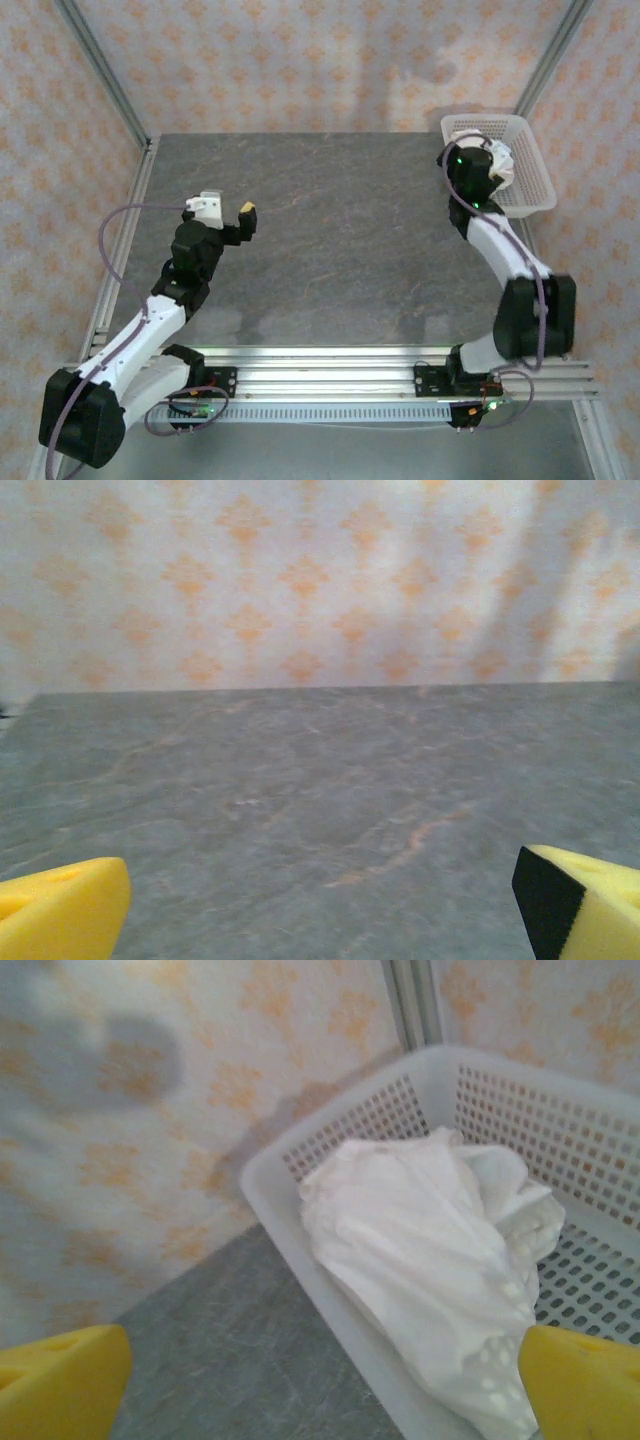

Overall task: Fold the inside-out t-shirt
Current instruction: Pick up the T-shirt from the basket.

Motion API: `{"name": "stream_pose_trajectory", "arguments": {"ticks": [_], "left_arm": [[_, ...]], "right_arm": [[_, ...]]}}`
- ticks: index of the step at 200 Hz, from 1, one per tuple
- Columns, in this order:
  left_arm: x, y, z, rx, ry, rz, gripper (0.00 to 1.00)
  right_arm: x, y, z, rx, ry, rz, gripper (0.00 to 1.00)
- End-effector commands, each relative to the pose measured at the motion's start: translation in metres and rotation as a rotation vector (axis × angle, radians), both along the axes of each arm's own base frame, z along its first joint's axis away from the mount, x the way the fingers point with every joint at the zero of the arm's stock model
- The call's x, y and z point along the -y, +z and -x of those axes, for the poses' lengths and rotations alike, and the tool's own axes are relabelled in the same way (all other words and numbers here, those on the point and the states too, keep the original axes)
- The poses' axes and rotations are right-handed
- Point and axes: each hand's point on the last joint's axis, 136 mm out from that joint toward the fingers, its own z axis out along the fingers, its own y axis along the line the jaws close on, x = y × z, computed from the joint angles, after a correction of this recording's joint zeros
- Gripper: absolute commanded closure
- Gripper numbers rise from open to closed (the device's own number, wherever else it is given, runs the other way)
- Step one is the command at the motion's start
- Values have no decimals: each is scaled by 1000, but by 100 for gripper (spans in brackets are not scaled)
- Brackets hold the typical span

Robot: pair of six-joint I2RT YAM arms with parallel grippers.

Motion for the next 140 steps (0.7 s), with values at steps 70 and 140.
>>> {"name": "stream_pose_trajectory", "arguments": {"ticks": [70, 140], "left_arm": [[26, -32, 24, -181, -108, 87, 0], [39, -40, 14, -233, -139, 81, 0]], "right_arm": [[94, -83, -41, -198, -230, 2, 0], [104, -147, -104, -417, -50, -186, 6]]}}
